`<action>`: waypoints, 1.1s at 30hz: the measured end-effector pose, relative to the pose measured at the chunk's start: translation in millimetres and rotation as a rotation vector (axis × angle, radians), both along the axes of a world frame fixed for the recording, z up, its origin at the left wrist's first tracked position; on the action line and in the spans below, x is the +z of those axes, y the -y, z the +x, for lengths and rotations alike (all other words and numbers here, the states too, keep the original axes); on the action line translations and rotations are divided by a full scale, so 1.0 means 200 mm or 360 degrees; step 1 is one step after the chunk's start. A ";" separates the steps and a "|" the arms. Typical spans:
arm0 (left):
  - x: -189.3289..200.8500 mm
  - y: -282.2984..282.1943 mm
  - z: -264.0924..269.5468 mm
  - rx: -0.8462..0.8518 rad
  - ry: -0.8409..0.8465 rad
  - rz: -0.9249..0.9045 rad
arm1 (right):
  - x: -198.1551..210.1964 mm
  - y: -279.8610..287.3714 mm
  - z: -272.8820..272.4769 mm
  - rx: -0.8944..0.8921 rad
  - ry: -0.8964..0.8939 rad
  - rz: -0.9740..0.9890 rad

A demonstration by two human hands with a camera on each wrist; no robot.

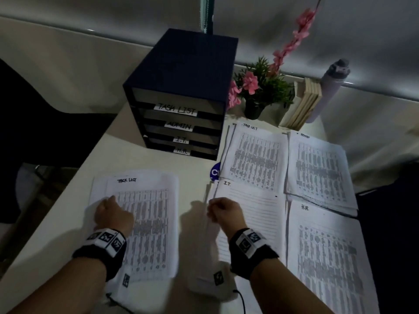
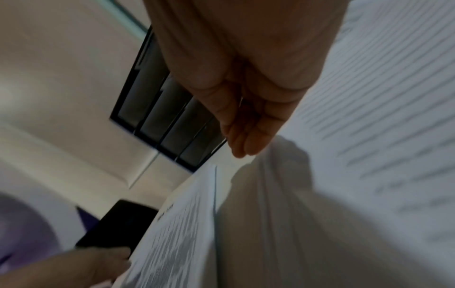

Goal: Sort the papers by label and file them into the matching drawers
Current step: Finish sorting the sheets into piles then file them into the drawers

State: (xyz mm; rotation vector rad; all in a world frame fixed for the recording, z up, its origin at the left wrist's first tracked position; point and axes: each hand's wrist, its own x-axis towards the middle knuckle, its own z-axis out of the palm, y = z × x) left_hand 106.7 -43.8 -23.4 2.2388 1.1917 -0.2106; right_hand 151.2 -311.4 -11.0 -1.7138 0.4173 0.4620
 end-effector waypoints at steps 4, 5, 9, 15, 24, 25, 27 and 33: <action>-0.04 -0.15 -0.09 0.0134 -0.0215 -0.0047 | -0.04 -0.22 -0.08 0.0602 0.0057 -0.0452; -0.06 -0.18 -0.11 0.0157 -0.0221 -0.0047 | -0.04 -0.25 -0.10 0.0695 0.0063 -0.0587; -0.08 -0.21 -0.19 -0.0005 0.0020 -0.0016 | -0.03 -0.39 -0.18 0.0758 -0.0008 -0.0548; -0.06 -0.22 -0.26 -0.0236 0.0312 -0.0107 | 0.00 -0.45 -0.22 0.0541 0.0044 -0.0592; -0.01 -0.26 -0.28 -0.0108 0.0418 -0.0733 | -0.07 -0.40 -0.20 0.0399 0.0007 -0.0711; -0.01 -0.26 -0.29 -0.0083 0.0439 -0.0742 | -0.08 -0.39 -0.20 0.0319 0.0026 -0.0764; -0.01 -0.27 -0.28 -0.0033 0.0471 -0.0725 | -0.09 -0.38 -0.20 0.0177 0.0051 -0.0786; -0.08 -0.36 -0.24 0.0092 0.0303 -0.0464 | -0.10 -0.34 -0.18 0.0282 0.0021 -0.1064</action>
